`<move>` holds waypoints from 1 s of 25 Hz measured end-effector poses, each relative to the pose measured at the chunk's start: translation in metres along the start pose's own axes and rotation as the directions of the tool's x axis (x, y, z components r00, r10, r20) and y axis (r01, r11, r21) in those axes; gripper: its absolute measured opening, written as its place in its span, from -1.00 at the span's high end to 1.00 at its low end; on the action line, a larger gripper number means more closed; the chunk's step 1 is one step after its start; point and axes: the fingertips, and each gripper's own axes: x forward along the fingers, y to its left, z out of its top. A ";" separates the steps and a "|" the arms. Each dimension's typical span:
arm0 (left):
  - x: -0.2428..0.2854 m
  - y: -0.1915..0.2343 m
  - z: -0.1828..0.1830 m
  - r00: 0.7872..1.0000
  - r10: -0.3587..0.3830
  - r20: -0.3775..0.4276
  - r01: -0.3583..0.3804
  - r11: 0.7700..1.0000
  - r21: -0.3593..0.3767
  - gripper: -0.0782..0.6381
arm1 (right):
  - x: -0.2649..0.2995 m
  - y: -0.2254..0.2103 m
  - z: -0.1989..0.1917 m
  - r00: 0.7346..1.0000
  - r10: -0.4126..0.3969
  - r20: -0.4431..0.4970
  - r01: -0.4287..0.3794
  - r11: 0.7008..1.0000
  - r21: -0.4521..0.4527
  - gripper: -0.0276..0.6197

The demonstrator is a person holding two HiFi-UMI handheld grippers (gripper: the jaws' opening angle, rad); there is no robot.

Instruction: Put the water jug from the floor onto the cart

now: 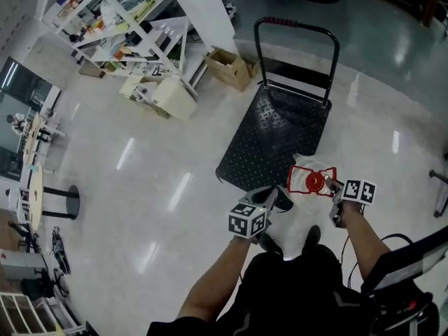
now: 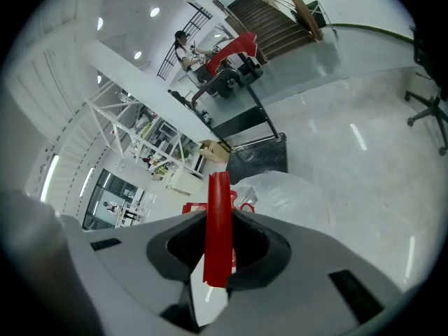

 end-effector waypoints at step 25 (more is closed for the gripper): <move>-0.132 0.238 -0.012 0.933 0.358 0.037 -0.320 0.873 -0.369 0.78 | 0.292 0.281 -0.054 0.906 0.144 -0.398 -0.235 0.953 -0.190 0.68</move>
